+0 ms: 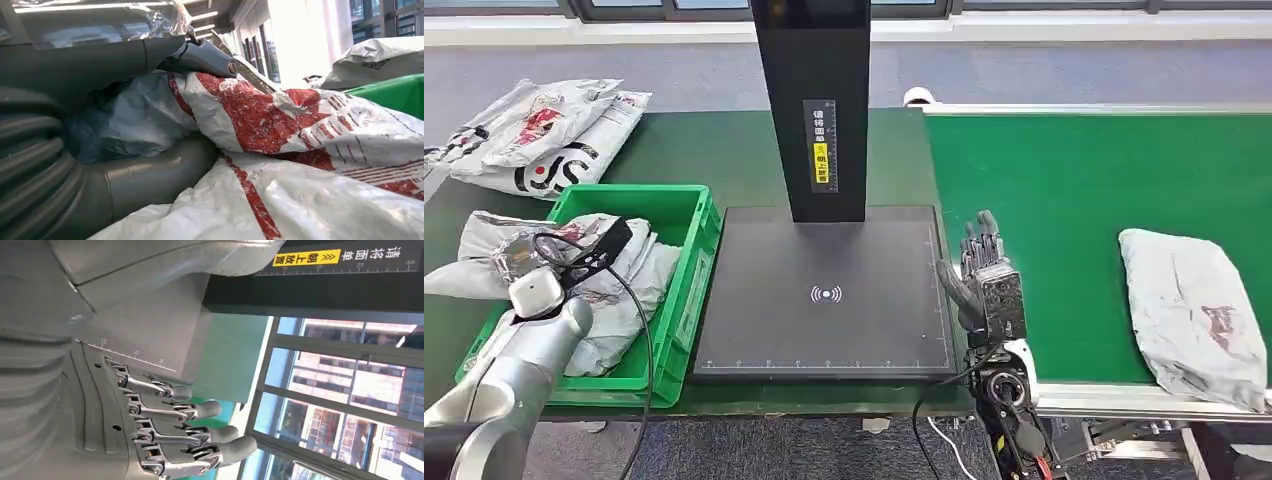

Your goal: Moved the parcel from conveyor to table for the left to box.

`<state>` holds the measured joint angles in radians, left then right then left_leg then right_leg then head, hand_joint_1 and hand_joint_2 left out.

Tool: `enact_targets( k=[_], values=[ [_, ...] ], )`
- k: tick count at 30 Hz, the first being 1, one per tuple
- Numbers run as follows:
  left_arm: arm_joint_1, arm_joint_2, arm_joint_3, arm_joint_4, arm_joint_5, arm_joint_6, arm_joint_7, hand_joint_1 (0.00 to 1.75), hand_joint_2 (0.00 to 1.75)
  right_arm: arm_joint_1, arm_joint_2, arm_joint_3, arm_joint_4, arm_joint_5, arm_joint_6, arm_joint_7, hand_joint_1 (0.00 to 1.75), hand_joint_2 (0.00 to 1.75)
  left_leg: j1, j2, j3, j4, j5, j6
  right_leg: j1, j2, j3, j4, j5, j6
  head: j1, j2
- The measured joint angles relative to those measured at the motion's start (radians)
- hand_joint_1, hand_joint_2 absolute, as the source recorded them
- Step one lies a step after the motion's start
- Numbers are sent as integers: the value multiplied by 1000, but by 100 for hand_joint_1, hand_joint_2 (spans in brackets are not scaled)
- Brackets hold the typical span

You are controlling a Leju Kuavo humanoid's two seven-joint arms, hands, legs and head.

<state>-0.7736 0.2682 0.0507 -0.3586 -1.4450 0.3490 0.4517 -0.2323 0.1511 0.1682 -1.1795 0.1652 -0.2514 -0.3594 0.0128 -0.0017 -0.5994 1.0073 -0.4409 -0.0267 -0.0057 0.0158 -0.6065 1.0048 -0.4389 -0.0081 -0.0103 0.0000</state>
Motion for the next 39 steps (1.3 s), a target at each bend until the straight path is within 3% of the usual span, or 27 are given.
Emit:
enact_targets(
  k=[1,2,4,6,8,10,12,13,16,19,20,37,38,39],
  values=[
    [0,0,0,0,0,0,0,175,175,0,0,0,0,0,0,0,0,175,0,0,0,0,0,0,0,0,0,0,0,0,0,0],
    [0,1,0,1,0,0,0,0,175,0,0,0,0,0,0,0,0,175,0,0,0,0,0,0,0,0,0,0,0,0,0,0],
    [0,1,0,1,3,3,-3,0,175,0,0,0,0,0,0,0,0,175,0,0,1,0,0,0,0,0,-1,0,0,0,0,0],
    [13,-28,28,-38,119,93,-112,0,175,3,0,0,0,5,-24,16,0,175,0,1,0,0,0,0,-1,1,-1,0,0,0,0,0],
    [24,-82,112,-127,387,223,-367,0,175,10,-7,-4,1,-8,-35,2,0,175,0,-4,-2,1,1,0,0,-3,-1,0,0,0,0,0],
    [32,-118,151,-203,703,264,-727,0,175,12,-15,-8,4,-22,-35,-16,0,175,0,-6,-3,1,1,0,1,-6,0,0,0,0,0,0],
    [47,-142,156,-282,807,267,-933,0,175,15,-18,-8,8,-26,-30,-26,0,175,-1,-4,-3,1,1,1,0,-5,0,0,0,0,0,0],
    [49,-147,156,-302,795,270,-961,0,175,17,-20,-8,9,-28,-29,-27,0,175,-2,-4,-3,1,1,1,0,-4,0,0,0,1,0,0],
    [51,-157,157,-335,788,287,-807,0,175,19,-24,-8,14,-28,-28,-26,0,175,-2,-3,-2,1,0,1,-2,-3,0,0,0,1,0,0],
    [58,-161,158,-336,791,296,-772,0,175,18,-26,-8,22,-28,-31,-27,0,175,0,-3,-2,1,1,0,-1,-4,-1,0,0,0,0,0],
    [58,-162,158,-336,791,302,-772,0,0,14,-26,-8,26,-28,-34,-27,0,175,0,-4,-2,1,1,0,-1,-4,-1,0,0,0,0,0],
    [2,-166,158,-277,748,316,-723,0,0,-49,-26,-13,80,-34,-39,-23,0,175,0,-4,-2,1,2,-1,-1,-4,-1,0,1,0,0,0],
    [1,-166,158,-274,744,316,-721,0,175,-50,-26,-16,83,-34,-39,-23,0,175,0,-4,-2,1,2,-1,-1,-4,-1,0,1,0,0,0],
    [1,-166,158,-271,746,306,-724,0,175,-50,-26,-18,85,-33,-39,-24,0,175,0,-4,-2,1,2,-1,-1,-4,-1,0,1,0,0,0]
  ],
)
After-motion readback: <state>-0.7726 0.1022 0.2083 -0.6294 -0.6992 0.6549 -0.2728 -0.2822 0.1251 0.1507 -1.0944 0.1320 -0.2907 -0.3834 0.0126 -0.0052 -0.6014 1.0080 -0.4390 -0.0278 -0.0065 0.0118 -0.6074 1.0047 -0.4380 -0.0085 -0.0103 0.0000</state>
